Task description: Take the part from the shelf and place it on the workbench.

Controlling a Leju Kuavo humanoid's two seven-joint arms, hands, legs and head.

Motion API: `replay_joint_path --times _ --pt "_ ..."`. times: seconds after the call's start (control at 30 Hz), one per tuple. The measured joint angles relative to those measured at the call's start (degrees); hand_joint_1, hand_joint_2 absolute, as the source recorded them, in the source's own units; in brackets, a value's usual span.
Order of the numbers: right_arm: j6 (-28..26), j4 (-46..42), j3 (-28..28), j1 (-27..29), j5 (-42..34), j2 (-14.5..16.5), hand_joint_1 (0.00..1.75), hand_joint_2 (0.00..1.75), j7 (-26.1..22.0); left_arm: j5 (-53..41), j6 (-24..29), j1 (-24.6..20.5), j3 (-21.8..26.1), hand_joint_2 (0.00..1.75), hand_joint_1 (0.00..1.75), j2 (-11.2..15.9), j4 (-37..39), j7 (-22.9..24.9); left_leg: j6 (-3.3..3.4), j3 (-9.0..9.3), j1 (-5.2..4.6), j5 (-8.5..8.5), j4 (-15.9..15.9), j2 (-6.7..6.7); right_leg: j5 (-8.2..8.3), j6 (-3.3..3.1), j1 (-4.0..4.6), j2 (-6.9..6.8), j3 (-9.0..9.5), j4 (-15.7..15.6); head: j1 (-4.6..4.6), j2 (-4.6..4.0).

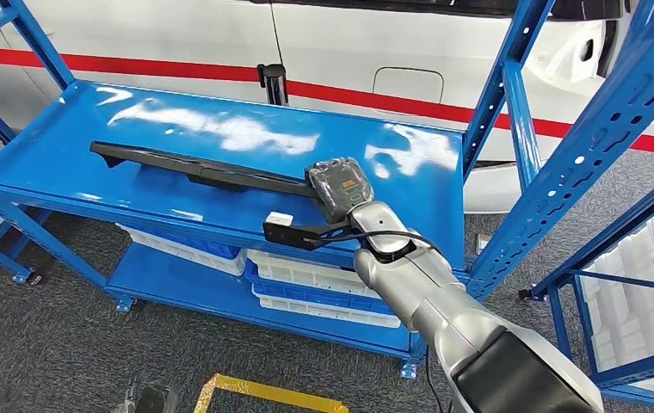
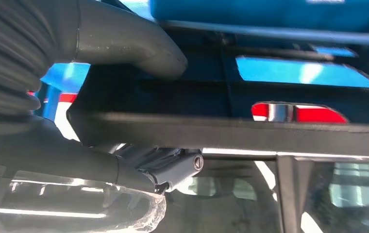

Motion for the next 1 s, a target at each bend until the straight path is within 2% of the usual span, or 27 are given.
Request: replay_joint_path --times 0.17,0.33,0.7,1.0 --pt "-0.19 -5.92 -1.49 -0.31 -3.94 -0.77 1.66 1.75 -3.03 -0.54 -0.71 0.18 0.60 1.75 0.00 -0.05 0.03 0.02 0.00 -0.06 0.01 0.02 0.01 0.00 0.10 -0.13 -0.05 0.00 -0.05 0.00 0.00 0.00" --pt "0.54 -14.43 -2.78 -1.40 -6.10 -2.40 1.66 1.75 -3.94 -1.14 -1.86 0.19 0.70 1.75 0.00 -0.07 0.19 0.01 -0.01 -0.09 0.01 0.02 0.02 0.00 0.09 -0.13 -0.05 0.00 -0.09 0.00 -0.01 0.00" --pt "1.39 -32.75 -3.18 -1.36 -14.93 -8.14 1.66 1.75 -7.39 0.01 -3.67 -0.09 1.03 1.75 0.00 -0.11 2.33 0.86 0.00 -0.13 0.01 0.00 0.01 0.02 0.09 -0.14 -0.05 0.01 -0.14 -0.01 -0.01 0.00" --pt "4.56 -38.25 -2.10 -0.70 -22.54 -11.93 1.66 1.75 -10.01 -0.32 -4.34 -0.24 0.90 1.75 0.00 -0.11 3.80 5.32 0.00 -0.14 0.01 0.00 0.01 0.01 0.09 -0.14 -0.05 0.00 -0.13 -0.01 -0.01 0.00"
